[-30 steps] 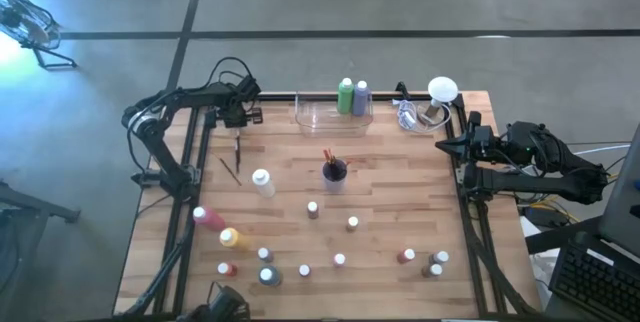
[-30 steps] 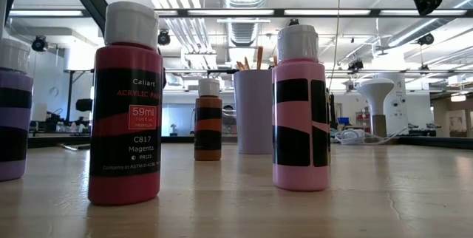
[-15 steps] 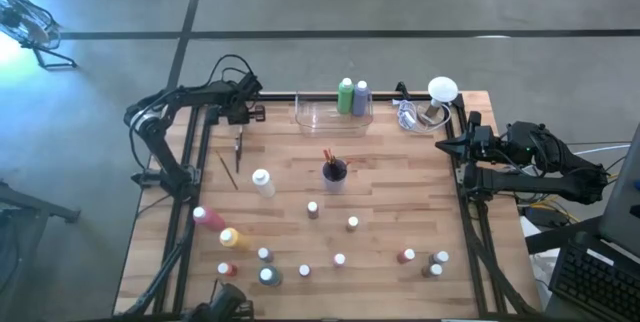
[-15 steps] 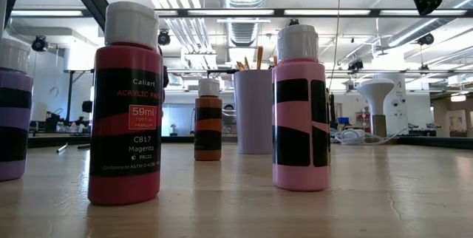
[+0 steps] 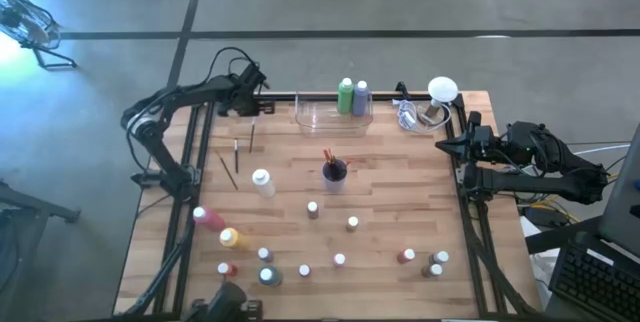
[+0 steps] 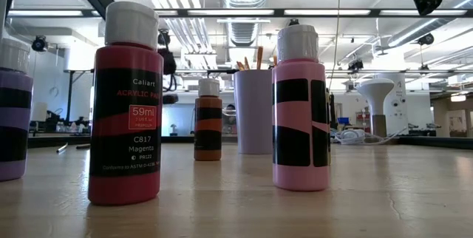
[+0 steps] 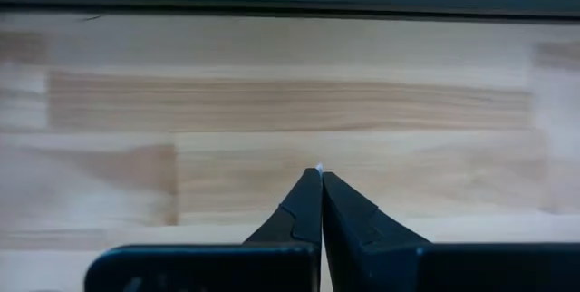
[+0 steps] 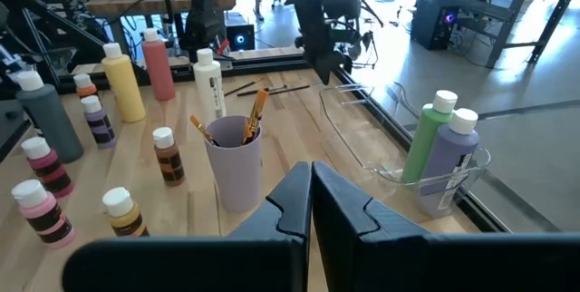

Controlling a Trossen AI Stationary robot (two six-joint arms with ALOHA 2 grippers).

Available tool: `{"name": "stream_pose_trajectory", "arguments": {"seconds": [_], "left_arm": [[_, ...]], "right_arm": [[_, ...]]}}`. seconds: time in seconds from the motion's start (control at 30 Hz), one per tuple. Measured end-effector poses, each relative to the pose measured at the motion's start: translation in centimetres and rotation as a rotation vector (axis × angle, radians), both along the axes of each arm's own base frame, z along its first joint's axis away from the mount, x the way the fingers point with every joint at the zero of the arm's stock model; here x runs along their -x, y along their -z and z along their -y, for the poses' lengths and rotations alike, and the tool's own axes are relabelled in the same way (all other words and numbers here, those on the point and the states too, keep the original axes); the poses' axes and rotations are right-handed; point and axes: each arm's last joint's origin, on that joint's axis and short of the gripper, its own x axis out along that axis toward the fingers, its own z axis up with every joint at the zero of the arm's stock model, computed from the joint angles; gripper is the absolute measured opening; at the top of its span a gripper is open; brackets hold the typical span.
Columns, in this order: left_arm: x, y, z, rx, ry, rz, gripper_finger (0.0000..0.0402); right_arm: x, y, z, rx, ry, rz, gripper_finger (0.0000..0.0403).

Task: Pick & Place Paint Supplies
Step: Put the silver paint brush into the purple cup

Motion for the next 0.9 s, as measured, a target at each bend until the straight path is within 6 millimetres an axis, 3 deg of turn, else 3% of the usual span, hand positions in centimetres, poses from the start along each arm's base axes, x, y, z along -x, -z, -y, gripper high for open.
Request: {"name": "stream_pose_trajectory", "arguments": {"seconds": [0.53, 0.9], "left_arm": [[-2.6, -3.7, 1.2, -0.169, 0.282, 0.267, 0.0], [-5.1, -10.0, 4.7, -0.482, 0.494, 0.521, 0.0]], "right_arm": [[0.0, 0.0, 0.0, 0.001, 0.0, 0.0, 0.0008], [0.0, 0.0, 0.0, 0.0, 0.0, 0.0, 0.0008]]}}
